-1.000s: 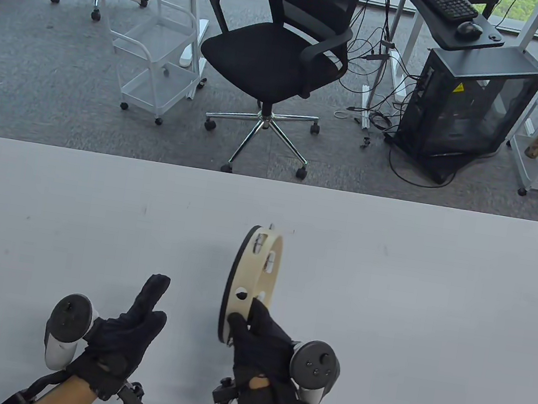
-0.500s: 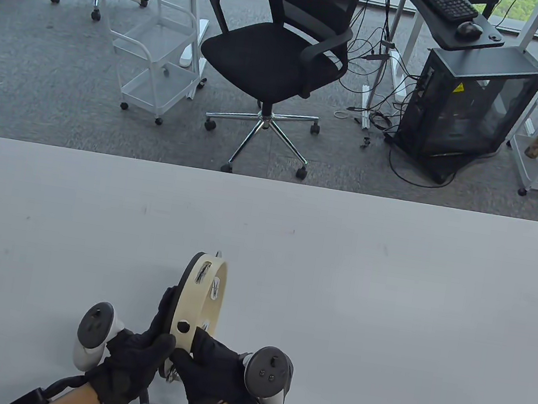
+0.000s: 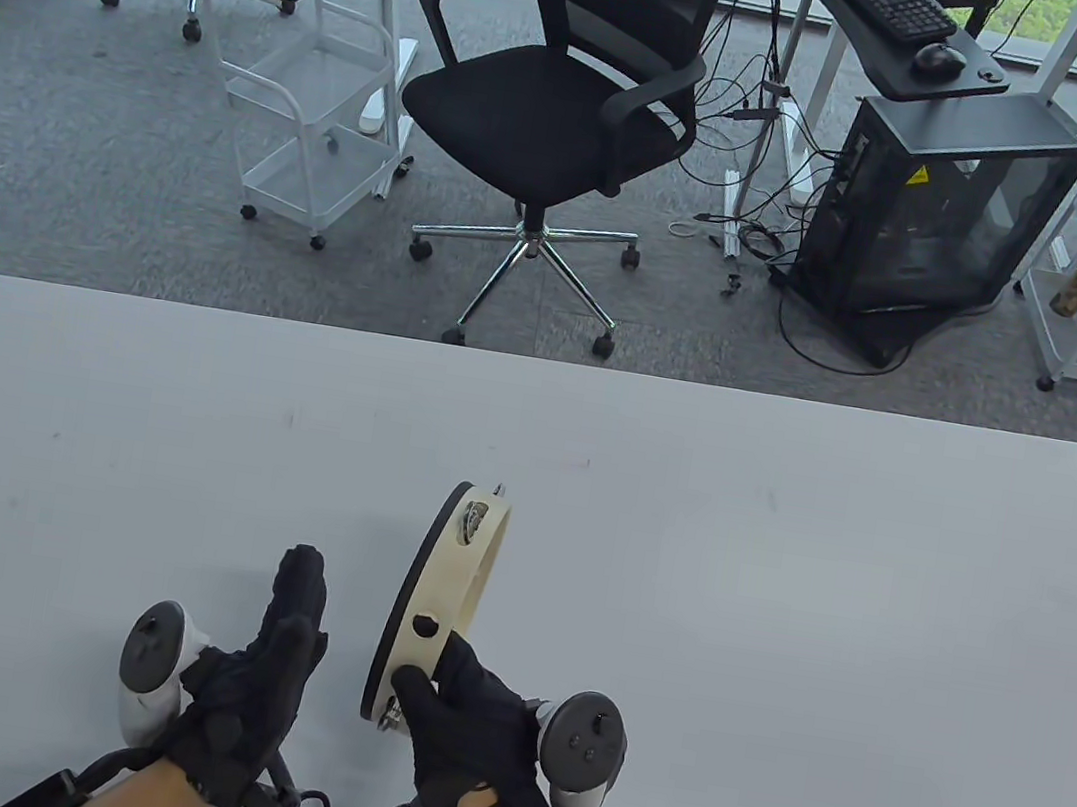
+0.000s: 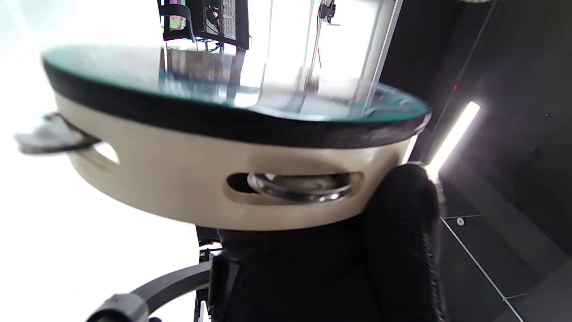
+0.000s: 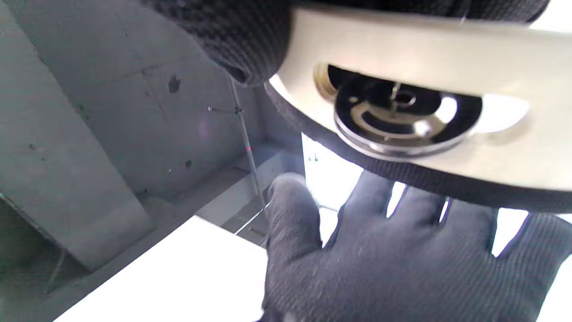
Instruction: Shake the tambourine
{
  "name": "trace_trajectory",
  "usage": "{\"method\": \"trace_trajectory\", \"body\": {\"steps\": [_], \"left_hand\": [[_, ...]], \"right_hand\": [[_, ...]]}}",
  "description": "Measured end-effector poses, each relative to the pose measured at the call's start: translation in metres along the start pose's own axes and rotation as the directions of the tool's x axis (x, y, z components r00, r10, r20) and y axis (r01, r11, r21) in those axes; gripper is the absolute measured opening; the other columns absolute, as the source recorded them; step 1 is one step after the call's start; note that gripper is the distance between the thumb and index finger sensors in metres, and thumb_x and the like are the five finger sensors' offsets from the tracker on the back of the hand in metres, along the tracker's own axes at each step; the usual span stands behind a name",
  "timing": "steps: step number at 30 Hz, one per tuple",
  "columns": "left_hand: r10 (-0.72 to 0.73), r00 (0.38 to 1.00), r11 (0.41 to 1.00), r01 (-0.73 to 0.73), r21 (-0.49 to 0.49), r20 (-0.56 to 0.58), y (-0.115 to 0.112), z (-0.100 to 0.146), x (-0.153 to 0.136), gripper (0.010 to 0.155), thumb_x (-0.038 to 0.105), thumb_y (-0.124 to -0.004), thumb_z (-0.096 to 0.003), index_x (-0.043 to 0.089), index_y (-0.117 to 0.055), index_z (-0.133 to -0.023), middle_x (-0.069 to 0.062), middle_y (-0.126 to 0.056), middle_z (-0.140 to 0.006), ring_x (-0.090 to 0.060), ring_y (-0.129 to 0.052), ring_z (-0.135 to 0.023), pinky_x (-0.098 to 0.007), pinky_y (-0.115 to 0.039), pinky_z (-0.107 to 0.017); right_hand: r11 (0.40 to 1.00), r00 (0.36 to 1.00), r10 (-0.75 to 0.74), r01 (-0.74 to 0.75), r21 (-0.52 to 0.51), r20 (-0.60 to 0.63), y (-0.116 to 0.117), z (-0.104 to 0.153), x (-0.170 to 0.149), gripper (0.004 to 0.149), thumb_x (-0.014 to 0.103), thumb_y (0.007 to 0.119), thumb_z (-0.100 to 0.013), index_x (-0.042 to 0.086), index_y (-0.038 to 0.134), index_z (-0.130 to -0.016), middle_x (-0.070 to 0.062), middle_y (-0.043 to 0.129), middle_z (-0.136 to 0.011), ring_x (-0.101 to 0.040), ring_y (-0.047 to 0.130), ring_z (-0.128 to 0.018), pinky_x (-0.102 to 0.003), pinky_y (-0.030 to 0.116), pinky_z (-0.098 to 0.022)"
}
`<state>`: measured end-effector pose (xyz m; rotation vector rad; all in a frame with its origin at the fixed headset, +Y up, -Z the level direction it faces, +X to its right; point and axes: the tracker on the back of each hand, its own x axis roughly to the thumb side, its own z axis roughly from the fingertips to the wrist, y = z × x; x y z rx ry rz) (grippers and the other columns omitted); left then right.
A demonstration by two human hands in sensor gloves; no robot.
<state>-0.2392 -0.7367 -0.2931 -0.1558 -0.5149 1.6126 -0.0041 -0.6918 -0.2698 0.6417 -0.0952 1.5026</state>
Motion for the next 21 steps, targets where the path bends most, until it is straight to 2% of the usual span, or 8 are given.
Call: {"method": "trace_trajectory", "body": {"steps": [2, 3, 4, 5, 6, 8, 15, 21], "left_hand": [[0.006, 1.0, 0.993, -0.004, -0.119, 0.016, -0.009, -0.004, 0.0, 0.09, 0.076, -0.047, -0.0526, 0.024, -0.001, -0.11, -0.022, 0.007, -0.115, -0.057, 0.001, -0.103, -0.08, -0.024, -0.062], [0.022, 1.0, 0.969, -0.017, -0.246, 0.018, -0.017, -0.004, 0.0, 0.091, 0.075, -0.043, -0.0522, 0.024, 0.009, -0.106, -0.022, 0.02, -0.109, -0.058, 0.015, -0.097, -0.083, -0.015, -0.058], [0.002, 1.0, 0.97, -0.005, -0.243, -0.015, -0.015, 0.0, -0.001, 0.09, 0.077, -0.039, -0.0517, 0.025, 0.01, -0.107, -0.021, 0.02, -0.111, -0.057, 0.015, -0.099, -0.082, -0.015, -0.06], [0.0, 1.0, 0.983, -0.002, -0.183, -0.013, -0.014, -0.001, -0.001, 0.09, 0.077, -0.04, -0.0518, 0.024, 0.007, -0.108, -0.023, 0.016, -0.112, -0.058, 0.009, -0.1, -0.082, -0.019, -0.06], [0.014, 1.0, 0.985, -0.013, -0.171, 0.002, -0.014, -0.001, -0.001, 0.09, 0.076, -0.043, -0.0519, 0.024, 0.005, -0.108, -0.022, 0.015, -0.112, -0.058, 0.009, -0.1, -0.082, -0.018, -0.06], [-0.024, 1.0, 0.983, 0.024, -0.18, 0.005, -0.013, -0.002, 0.001, 0.09, 0.076, -0.044, -0.0523, 0.025, 0.005, -0.108, -0.022, 0.016, -0.112, -0.058, 0.01, -0.1, -0.082, -0.018, -0.06], [-0.018, 1.0, 0.986, 0.018, -0.167, 0.001, -0.012, -0.002, 0.001, 0.09, 0.076, -0.045, -0.0524, 0.024, 0.003, -0.109, -0.022, 0.014, -0.113, -0.058, 0.007, -0.101, -0.081, -0.021, -0.062], [-0.034, 0.999, 0.993, 0.037, -0.115, 0.032, -0.012, 0.001, 0.005, 0.088, 0.075, -0.044, -0.0521, 0.024, -0.004, -0.111, -0.021, 0.006, -0.116, -0.057, 0.0, -0.104, -0.08, -0.025, -0.063]], "right_hand": [[0.984, 0.997, -0.07, 0.072, 0.162, -0.013, 0.012, -0.004, 0.0, 0.053, 0.033, 0.075, -0.049, -0.001, 0.07, -0.091, -0.017, 0.088, -0.079, -0.044, 0.09, -0.072, -0.07, 0.061, -0.056], [0.967, 0.995, -0.093, 0.097, 0.234, -0.028, 0.018, -0.003, 0.0, 0.054, 0.032, 0.075, -0.05, -0.001, 0.069, -0.092, -0.019, 0.086, -0.081, -0.046, 0.088, -0.072, -0.07, 0.06, -0.057], [0.977, 0.998, -0.071, 0.069, 0.2, 0.0, 0.018, -0.002, 0.002, 0.055, 0.032, 0.075, -0.05, -0.002, 0.069, -0.091, -0.02, 0.086, -0.08, -0.045, 0.088, -0.071, -0.07, 0.061, -0.056], [0.984, 0.999, -0.038, 0.036, 0.176, 0.003, 0.017, -0.002, 0.002, 0.055, 0.033, 0.075, -0.049, -0.003, 0.071, -0.09, -0.02, 0.088, -0.078, -0.045, 0.091, -0.068, -0.07, 0.062, -0.055], [0.978, 0.999, -0.043, 0.042, 0.204, -0.002, 0.016, -0.002, 0.002, 0.054, 0.033, 0.074, -0.05, -0.002, 0.069, -0.091, -0.019, 0.087, -0.079, -0.044, 0.09, -0.069, -0.07, 0.062, -0.056], [0.982, 0.998, -0.063, 0.062, 0.18, -0.002, 0.015, -0.001, 0.001, 0.054, 0.032, 0.075, -0.05, -0.002, 0.07, -0.091, -0.02, 0.087, -0.079, -0.045, 0.09, -0.07, -0.07, 0.061, -0.056], [0.984, 0.999, -0.046, 0.046, 0.174, -0.005, 0.016, -0.001, 0.001, 0.054, 0.031, 0.074, -0.05, -0.002, 0.069, -0.091, -0.019, 0.086, -0.08, -0.045, 0.089, -0.071, -0.071, 0.06, -0.056], [0.991, 0.999, 0.036, -0.038, 0.131, 0.018, 0.013, 0.0, 0.004, 0.053, 0.031, 0.075, -0.049, -0.001, 0.07, -0.092, -0.019, 0.086, -0.081, -0.046, 0.088, -0.073, -0.071, 0.059, -0.056]]}}
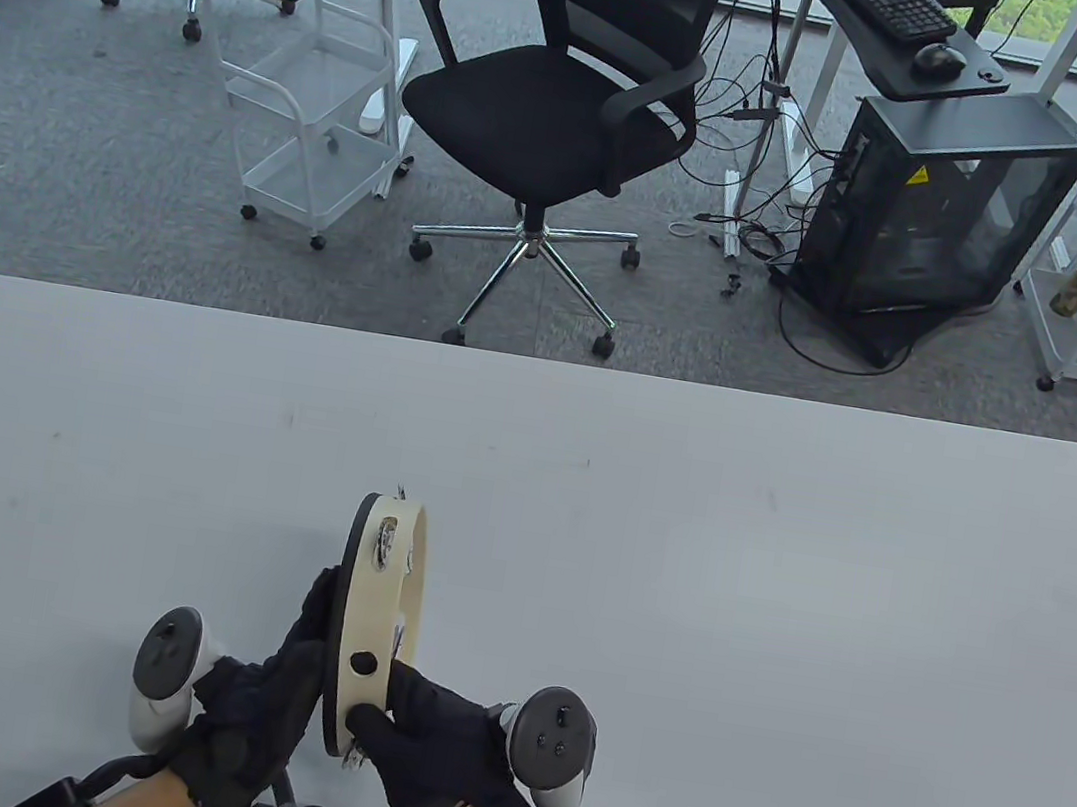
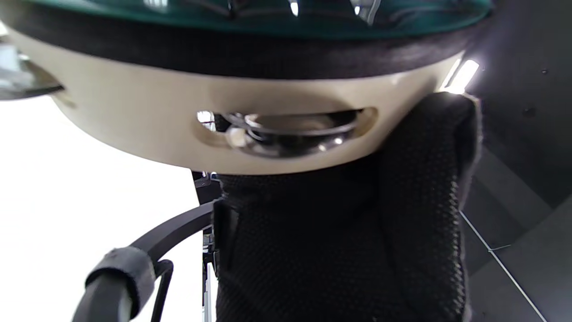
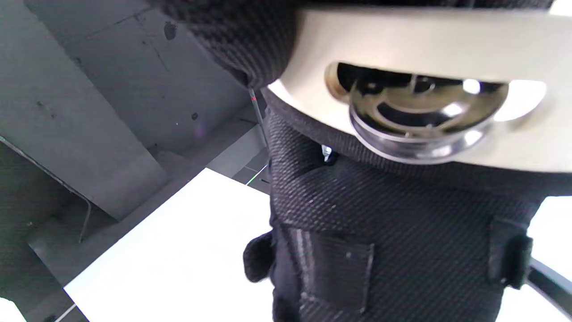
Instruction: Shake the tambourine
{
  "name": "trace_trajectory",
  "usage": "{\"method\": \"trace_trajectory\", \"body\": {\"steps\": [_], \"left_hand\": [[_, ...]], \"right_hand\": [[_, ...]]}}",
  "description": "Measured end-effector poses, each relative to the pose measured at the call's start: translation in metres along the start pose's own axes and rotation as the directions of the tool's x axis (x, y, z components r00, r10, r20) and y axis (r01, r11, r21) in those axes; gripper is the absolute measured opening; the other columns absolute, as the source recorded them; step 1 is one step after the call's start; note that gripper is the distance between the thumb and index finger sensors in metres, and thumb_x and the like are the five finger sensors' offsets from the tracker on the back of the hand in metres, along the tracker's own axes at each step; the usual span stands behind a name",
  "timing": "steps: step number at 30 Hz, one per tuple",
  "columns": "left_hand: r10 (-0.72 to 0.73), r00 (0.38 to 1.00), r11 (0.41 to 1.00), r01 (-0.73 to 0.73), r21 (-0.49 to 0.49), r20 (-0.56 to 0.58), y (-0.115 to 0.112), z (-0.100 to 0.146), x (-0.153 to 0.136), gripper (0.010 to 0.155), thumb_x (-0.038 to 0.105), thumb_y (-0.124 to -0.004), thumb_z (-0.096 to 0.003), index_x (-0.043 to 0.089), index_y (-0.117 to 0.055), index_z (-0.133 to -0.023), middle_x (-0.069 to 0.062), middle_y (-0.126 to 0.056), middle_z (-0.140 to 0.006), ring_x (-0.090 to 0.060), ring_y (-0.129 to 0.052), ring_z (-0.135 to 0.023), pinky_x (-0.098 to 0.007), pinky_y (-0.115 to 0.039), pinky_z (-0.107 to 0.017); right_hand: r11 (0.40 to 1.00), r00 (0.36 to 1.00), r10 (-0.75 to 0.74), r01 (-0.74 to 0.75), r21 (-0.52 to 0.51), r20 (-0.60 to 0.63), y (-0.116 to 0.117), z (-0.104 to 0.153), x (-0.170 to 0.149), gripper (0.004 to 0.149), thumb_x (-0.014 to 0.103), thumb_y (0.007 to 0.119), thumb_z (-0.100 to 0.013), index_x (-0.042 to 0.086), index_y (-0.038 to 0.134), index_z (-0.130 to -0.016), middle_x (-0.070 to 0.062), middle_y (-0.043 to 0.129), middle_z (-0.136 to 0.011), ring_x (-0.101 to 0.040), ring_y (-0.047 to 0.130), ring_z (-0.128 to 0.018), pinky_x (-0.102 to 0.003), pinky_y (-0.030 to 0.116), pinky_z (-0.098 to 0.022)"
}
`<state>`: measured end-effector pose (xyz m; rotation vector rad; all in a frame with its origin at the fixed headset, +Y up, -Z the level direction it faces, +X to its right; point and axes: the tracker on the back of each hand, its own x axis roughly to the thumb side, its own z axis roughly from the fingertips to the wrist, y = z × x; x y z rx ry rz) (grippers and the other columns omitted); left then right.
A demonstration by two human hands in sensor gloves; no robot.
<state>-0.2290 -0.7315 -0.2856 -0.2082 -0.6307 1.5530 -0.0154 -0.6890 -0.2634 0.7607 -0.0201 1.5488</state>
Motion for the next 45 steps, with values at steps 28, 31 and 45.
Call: {"method": "trace_trajectory", "body": {"steps": [28, 31, 45], "left_hand": [[-0.015, 1.0, 0.999, 0.015, -0.03, 0.001, 0.001, 0.0, 0.003, 0.088, 0.075, -0.047, -0.0527, 0.026, -0.005, -0.111, -0.021, 0.004, -0.117, -0.057, -0.003, -0.105, -0.08, -0.028, -0.063], [-0.003, 1.0, 1.0, 0.003, -0.01, 0.02, 0.002, 0.0, 0.003, 0.087, 0.075, -0.047, -0.0523, 0.026, -0.008, -0.113, -0.02, 0.0, -0.119, -0.057, -0.006, -0.106, -0.08, -0.029, -0.064], [-0.004, 1.0, 0.999, 0.004, 0.033, 0.003, 0.003, 0.001, 0.006, 0.087, 0.074, -0.049, -0.0533, 0.024, -0.011, -0.113, -0.021, 0.003, -0.117, -0.057, -0.002, -0.104, -0.08, -0.028, -0.062]], "right_hand": [[0.999, 1.0, -0.024, 0.024, 0.038, 0.014, 0.002, 0.001, 0.005, 0.053, 0.031, 0.076, -0.049, -0.002, 0.072, -0.091, -0.019, 0.088, -0.079, -0.045, 0.091, -0.07, -0.071, 0.061, -0.056], [1.0, 1.0, -0.007, 0.007, 0.028, 0.021, 0.001, 0.001, 0.005, 0.053, 0.031, 0.076, -0.049, -0.001, 0.072, -0.091, -0.019, 0.088, -0.08, -0.045, 0.09, -0.071, -0.071, 0.061, -0.056], [0.998, 0.998, -0.057, 0.057, 0.02, 0.0, -0.007, 0.0, 0.0, 0.053, 0.032, 0.078, -0.048, -0.001, 0.074, -0.09, -0.018, 0.09, -0.079, -0.045, 0.091, -0.073, -0.071, 0.062, -0.056]]}}
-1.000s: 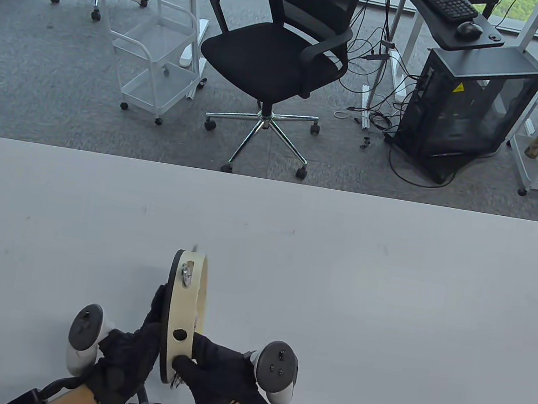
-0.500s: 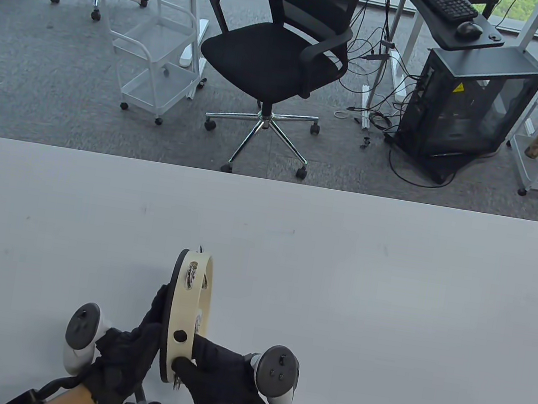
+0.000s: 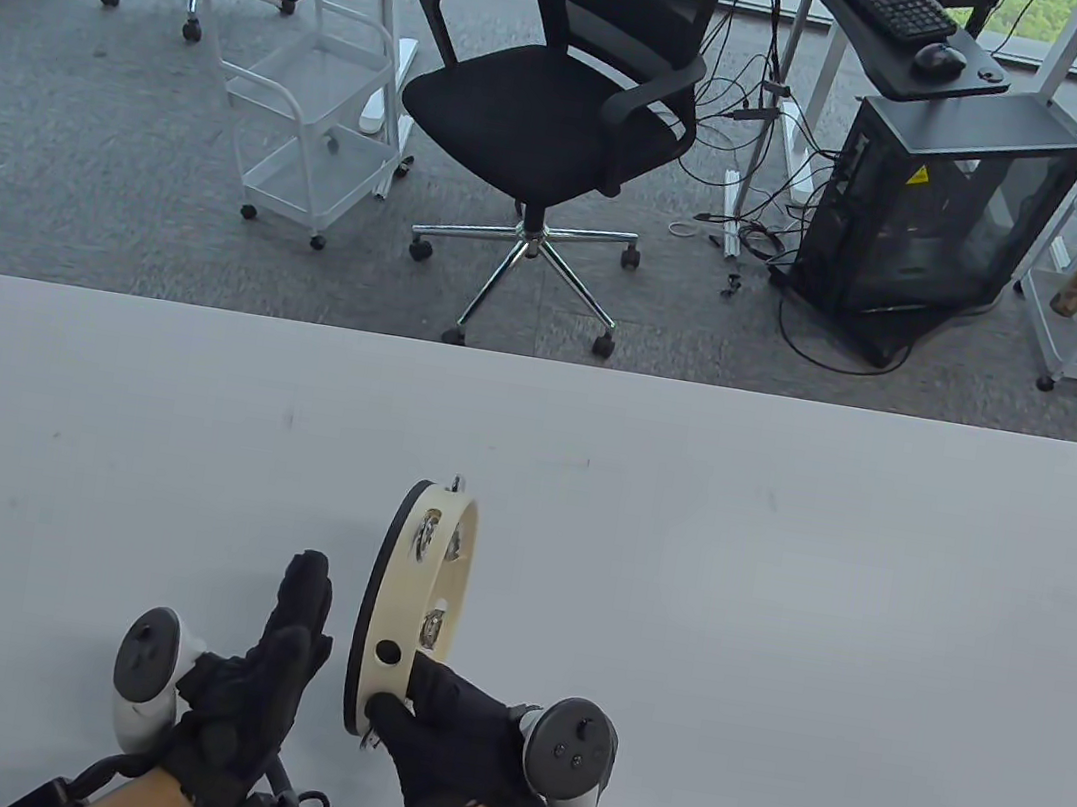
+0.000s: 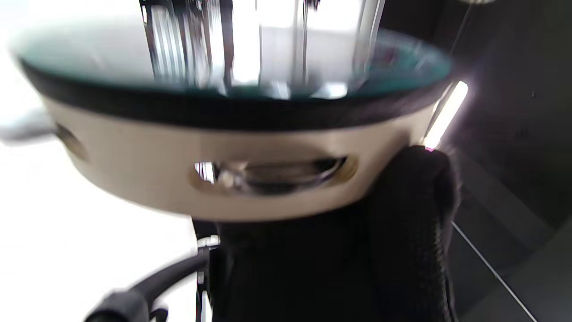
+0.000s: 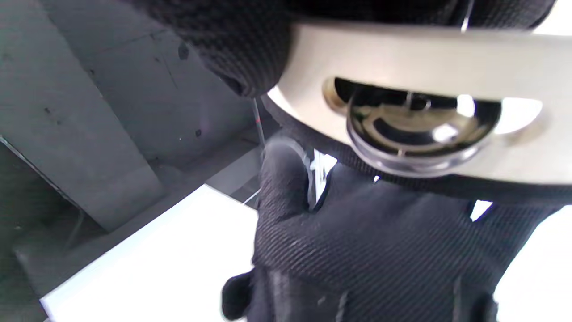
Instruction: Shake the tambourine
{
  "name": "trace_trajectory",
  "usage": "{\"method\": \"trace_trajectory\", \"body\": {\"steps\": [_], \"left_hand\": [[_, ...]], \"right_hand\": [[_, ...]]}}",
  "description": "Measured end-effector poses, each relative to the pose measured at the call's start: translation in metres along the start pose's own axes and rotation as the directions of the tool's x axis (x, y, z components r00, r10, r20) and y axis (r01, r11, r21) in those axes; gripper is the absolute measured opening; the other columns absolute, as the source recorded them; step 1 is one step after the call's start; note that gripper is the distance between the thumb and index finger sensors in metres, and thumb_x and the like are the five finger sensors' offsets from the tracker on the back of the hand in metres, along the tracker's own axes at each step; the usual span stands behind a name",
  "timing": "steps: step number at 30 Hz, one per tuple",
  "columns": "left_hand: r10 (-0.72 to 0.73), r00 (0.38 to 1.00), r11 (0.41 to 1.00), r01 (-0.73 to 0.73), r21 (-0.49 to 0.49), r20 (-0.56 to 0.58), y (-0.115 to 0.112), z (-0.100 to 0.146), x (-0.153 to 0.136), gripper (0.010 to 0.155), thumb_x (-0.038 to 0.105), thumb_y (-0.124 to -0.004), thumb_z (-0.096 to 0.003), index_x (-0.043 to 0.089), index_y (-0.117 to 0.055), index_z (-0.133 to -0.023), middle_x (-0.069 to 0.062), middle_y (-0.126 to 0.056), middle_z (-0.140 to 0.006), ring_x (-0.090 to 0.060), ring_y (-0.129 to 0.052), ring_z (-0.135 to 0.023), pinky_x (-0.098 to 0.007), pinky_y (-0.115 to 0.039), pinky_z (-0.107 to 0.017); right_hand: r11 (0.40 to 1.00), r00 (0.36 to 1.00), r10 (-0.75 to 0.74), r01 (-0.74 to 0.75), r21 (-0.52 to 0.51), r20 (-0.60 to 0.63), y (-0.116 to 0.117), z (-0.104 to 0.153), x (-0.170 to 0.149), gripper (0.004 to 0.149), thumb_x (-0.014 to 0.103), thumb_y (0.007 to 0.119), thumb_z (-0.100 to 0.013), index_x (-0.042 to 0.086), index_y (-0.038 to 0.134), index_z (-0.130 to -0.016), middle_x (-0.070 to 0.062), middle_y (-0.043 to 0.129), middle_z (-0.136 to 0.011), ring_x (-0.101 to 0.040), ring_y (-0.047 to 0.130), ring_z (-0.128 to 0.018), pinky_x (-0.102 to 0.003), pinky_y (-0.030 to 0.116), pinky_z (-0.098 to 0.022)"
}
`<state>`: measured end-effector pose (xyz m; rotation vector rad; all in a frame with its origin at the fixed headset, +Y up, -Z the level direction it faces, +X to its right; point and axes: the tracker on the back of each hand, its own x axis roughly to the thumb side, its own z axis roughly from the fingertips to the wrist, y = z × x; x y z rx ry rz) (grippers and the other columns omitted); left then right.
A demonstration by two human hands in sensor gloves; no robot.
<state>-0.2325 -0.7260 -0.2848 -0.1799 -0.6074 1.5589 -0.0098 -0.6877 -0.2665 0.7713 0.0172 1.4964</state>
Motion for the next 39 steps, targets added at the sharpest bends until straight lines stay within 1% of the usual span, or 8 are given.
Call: {"method": "trace_trajectory", "body": {"steps": [2, 3, 5, 21, 32, 35, 36, 39], "left_hand": [[-0.005, 1.0, 0.98, 0.001, -0.199, -0.022, -0.011, 0.001, 0.001, 0.087, 0.074, -0.039, -0.0549, 0.023, 0.007, -0.108, -0.022, 0.017, -0.111, -0.058, 0.01, -0.099, -0.081, -0.017, -0.059], [-0.009, 0.999, 0.989, 0.001, -0.15, -0.051, -0.012, 0.003, 0.0, 0.087, 0.075, -0.039, -0.054, 0.024, 0.006, -0.109, -0.022, 0.015, -0.113, -0.058, 0.008, -0.1, -0.081, -0.02, -0.061], [0.044, 0.999, 0.994, -0.045, -0.104, -0.009, -0.011, 0.0, -0.001, 0.087, 0.073, -0.046, -0.0536, 0.025, -0.002, -0.11, -0.02, 0.01, -0.115, -0.057, 0.006, -0.102, -0.081, -0.019, -0.06], [-0.005, 1.0, 0.998, 0.004, -0.061, -0.014, -0.003, -0.001, 0.0, 0.087, 0.075, -0.046, -0.0536, 0.025, -0.005, -0.112, -0.02, 0.005, -0.117, -0.057, -0.001, -0.105, -0.08, -0.026, -0.063], [-0.076, 0.994, 0.984, 0.086, 0.156, -0.073, 0.007, 0.007, 0.001, 0.088, 0.074, -0.048, -0.0534, 0.022, -0.007, -0.111, -0.024, 0.007, -0.113, -0.058, -0.001, -0.102, -0.079, -0.028, -0.062], [-0.001, 1.0, 0.989, -0.002, -0.146, -0.02, -0.008, -0.003, 0.0, 0.088, 0.073, -0.045, -0.0541, 0.022, 0.002, -0.108, -0.023, 0.013, -0.111, -0.059, 0.007, -0.098, -0.081, -0.02, -0.058], [0.007, 0.996, 0.982, -0.023, -0.19, -0.085, -0.006, 0.0, -0.001, 0.088, 0.074, -0.041, -0.055, 0.024, 0.008, -0.108, -0.021, 0.019, -0.111, -0.057, 0.013, -0.099, -0.081, -0.017, -0.06], [0.011, 0.999, 0.994, -0.016, -0.105, -0.052, -0.005, -0.001, -0.002, 0.088, 0.074, -0.047, -0.0543, 0.025, -0.002, -0.111, -0.021, 0.009, -0.116, -0.057, 0.003, -0.103, -0.081, -0.024, -0.062]], "right_hand": [[0.982, 0.986, -0.162, 0.165, 0.088, -0.034, 0.006, 0.001, -0.002, 0.054, 0.031, 0.078, -0.05, -0.003, 0.07, -0.092, -0.021, 0.086, -0.081, -0.047, 0.087, -0.074, -0.072, 0.058, -0.057], [0.992, 0.992, -0.122, 0.122, -0.01, -0.015, 0.005, 0.002, -0.001, 0.054, 0.03, 0.08, -0.047, -0.005, 0.074, -0.089, -0.022, 0.09, -0.077, -0.048, 0.091, -0.068, -0.072, 0.061, -0.055], [0.996, 0.998, -0.06, 0.061, 0.067, -0.017, 0.005, 0.001, -0.001, 0.054, 0.032, 0.077, -0.05, -0.002, 0.071, -0.091, -0.02, 0.088, -0.08, -0.045, 0.09, -0.071, -0.071, 0.061, -0.056], [0.999, 1.0, 0.021, -0.021, -0.036, -0.008, 0.002, 0.002, -0.002, 0.053, 0.031, 0.077, -0.049, -0.002, 0.072, -0.091, -0.02, 0.088, -0.08, -0.046, 0.089, -0.072, -0.071, 0.06, -0.056], [0.986, 0.999, 0.005, -0.011, -0.165, -0.039, -0.005, 0.007, -0.006, 0.054, 0.032, 0.077, -0.049, -0.002, 0.073, -0.09, -0.019, 0.089, -0.079, -0.045, 0.09, -0.072, -0.07, 0.061, -0.055], [0.982, 0.985, -0.164, 0.168, 0.082, -0.063, 0.005, 0.0, -0.011, 0.054, 0.032, 0.077, -0.05, -0.002, 0.072, -0.09, -0.019, 0.089, -0.079, -0.045, 0.091, -0.071, -0.07, 0.063, -0.056], [0.99, 0.989, -0.14, 0.141, 0.025, -0.043, 0.006, 0.002, -0.008, 0.054, 0.032, 0.077, -0.05, -0.003, 0.072, -0.09, -0.02, 0.089, -0.078, -0.046, 0.091, -0.07, -0.071, 0.061, -0.056], [0.995, 0.995, -0.087, 0.089, 0.04, -0.041, 0.004, 0.002, -0.007, 0.054, 0.033, 0.076, -0.05, -0.003, 0.073, -0.09, -0.019, 0.09, -0.077, -0.044, 0.093, -0.069, -0.07, 0.062, -0.056]]}}
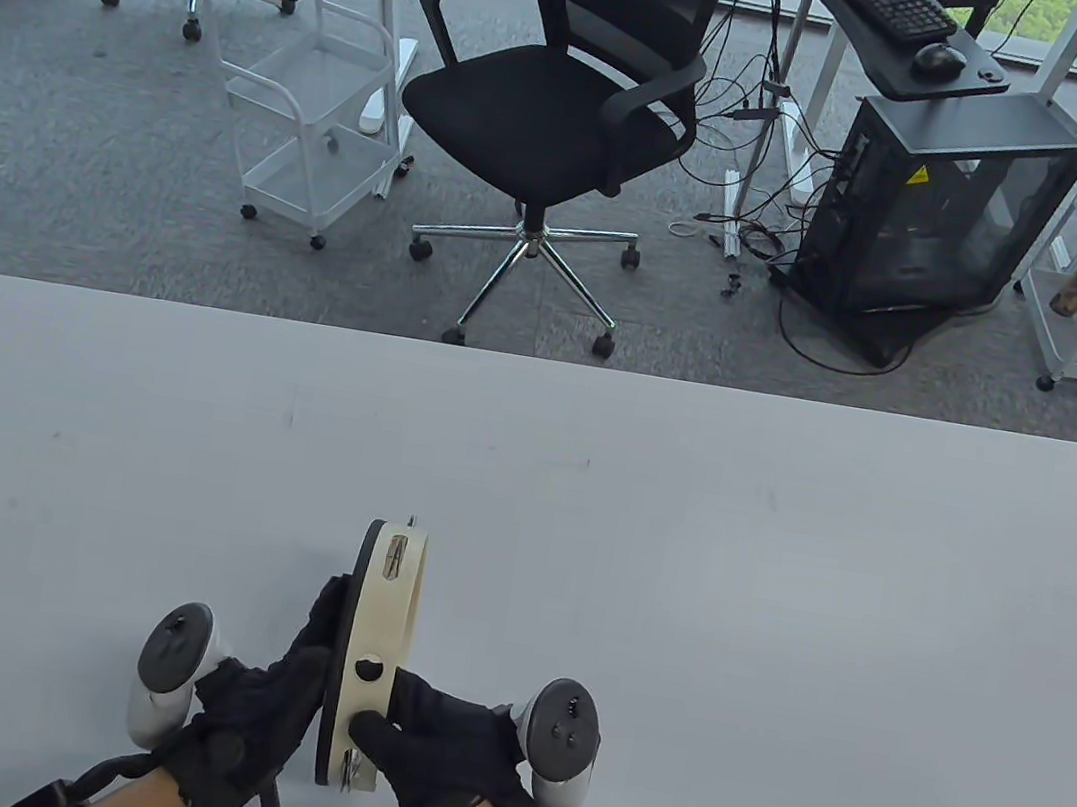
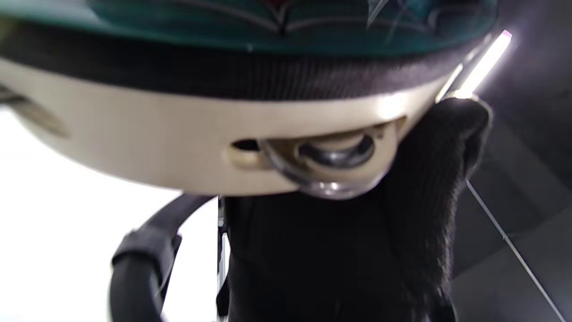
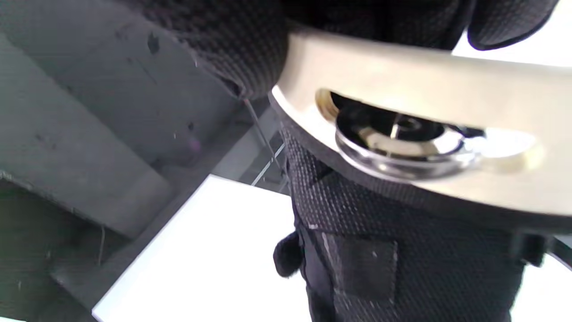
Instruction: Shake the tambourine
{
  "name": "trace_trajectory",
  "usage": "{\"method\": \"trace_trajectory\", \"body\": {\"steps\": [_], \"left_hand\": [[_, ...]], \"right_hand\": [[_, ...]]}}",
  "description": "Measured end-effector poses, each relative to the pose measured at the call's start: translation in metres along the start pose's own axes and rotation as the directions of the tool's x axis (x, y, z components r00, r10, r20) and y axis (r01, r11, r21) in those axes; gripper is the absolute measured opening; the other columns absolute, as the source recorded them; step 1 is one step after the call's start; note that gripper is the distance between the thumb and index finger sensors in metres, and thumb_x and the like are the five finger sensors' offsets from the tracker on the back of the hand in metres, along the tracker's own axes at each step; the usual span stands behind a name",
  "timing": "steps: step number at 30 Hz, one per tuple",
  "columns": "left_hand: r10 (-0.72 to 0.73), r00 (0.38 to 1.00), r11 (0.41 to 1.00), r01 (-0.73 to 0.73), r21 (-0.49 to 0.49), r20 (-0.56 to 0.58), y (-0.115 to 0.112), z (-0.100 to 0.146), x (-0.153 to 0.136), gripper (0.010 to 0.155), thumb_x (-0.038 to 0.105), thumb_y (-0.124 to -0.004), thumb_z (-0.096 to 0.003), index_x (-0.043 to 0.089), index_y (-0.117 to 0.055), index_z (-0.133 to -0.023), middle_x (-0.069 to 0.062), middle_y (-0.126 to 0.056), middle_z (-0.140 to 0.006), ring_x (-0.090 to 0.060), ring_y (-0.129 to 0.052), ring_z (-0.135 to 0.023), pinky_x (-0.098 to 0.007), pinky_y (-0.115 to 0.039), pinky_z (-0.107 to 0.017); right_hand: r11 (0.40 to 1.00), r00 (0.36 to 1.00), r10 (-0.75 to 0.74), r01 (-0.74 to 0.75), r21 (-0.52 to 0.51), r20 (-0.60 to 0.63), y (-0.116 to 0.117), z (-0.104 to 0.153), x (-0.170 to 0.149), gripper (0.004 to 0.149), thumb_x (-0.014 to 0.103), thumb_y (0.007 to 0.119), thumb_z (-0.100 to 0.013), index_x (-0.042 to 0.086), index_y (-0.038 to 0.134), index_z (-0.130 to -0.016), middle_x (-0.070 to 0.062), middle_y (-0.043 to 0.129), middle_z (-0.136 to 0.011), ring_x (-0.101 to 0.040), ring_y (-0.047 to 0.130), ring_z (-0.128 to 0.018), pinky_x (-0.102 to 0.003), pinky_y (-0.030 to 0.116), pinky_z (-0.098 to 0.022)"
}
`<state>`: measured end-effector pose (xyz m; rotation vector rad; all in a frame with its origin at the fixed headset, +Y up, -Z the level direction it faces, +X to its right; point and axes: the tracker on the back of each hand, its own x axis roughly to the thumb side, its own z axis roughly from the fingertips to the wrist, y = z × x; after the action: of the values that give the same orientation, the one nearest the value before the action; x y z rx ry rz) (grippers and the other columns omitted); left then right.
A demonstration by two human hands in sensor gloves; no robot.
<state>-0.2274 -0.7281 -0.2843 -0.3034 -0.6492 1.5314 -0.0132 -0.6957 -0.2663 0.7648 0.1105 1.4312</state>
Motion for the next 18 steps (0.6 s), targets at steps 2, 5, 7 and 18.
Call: {"method": "trace_trajectory", "body": {"steps": [2, 5, 7, 18], "left_hand": [[-0.023, 1.0, 1.0, 0.023, -0.007, -0.008, -0.0001, 0.0, 0.0003, 0.088, 0.075, -0.045, -0.0545, 0.024, 0.0, -0.11, -0.021, 0.011, -0.115, -0.057, 0.004, -0.103, -0.081, -0.024, -0.062], [-0.004, 1.0, 1.0, 0.004, -0.001, -0.005, -0.0002, 0.0007, -0.0006, 0.088, 0.074, -0.046, -0.0544, 0.025, -0.001, -0.111, -0.021, 0.01, -0.115, -0.057, 0.003, -0.103, -0.081, -0.024, -0.062], [-0.009, 1.0, 1.0, 0.009, -0.004, -0.006, 0.0005, 0.0006, -0.0008, 0.088, 0.074, -0.046, -0.0544, 0.025, 0.0, -0.111, -0.021, 0.01, -0.115, -0.057, 0.003, -0.103, -0.081, -0.024, -0.062], [-0.004, 1.0, 0.996, 0.003, 0.086, 0.013, 0.0087, 0.003, 0.0019, 0.088, 0.075, -0.046, -0.054, 0.024, -0.002, -0.111, -0.021, 0.011, -0.114, -0.057, 0.004, -0.102, -0.08, -0.025, -0.063]], "right_hand": [[1.0, 1.0, -0.026, 0.026, -0.016, -0.001, 0.0001, -0.0004, -0.0002, 0.054, 0.032, 0.077, -0.049, -0.004, 0.074, -0.089, -0.02, 0.09, -0.076, -0.045, 0.093, -0.068, -0.07, 0.062, -0.055], [1.0, 1.0, -0.006, 0.006, -0.014, 0.003, 0.0007, -0.0003, 0.0004, 0.054, 0.033, 0.077, -0.049, -0.003, 0.073, -0.089, -0.019, 0.09, -0.076, -0.044, 0.093, -0.068, -0.07, 0.062, -0.055], [1.0, 1.0, -0.011, 0.011, -0.018, 0.002, 0.0008, -0.0005, 0.0005, 0.054, 0.032, 0.077, -0.049, -0.004, 0.073, -0.089, -0.02, 0.09, -0.076, -0.045, 0.092, -0.068, -0.07, 0.062, -0.055], [0.984, 0.993, 0.119, -0.117, -0.137, 0.006, -0.0053, 0.0026, 0.0034, 0.054, 0.032, 0.077, -0.05, -0.003, 0.073, -0.09, -0.021, 0.089, -0.078, -0.046, 0.09, -0.07, -0.07, 0.061, -0.055]]}}
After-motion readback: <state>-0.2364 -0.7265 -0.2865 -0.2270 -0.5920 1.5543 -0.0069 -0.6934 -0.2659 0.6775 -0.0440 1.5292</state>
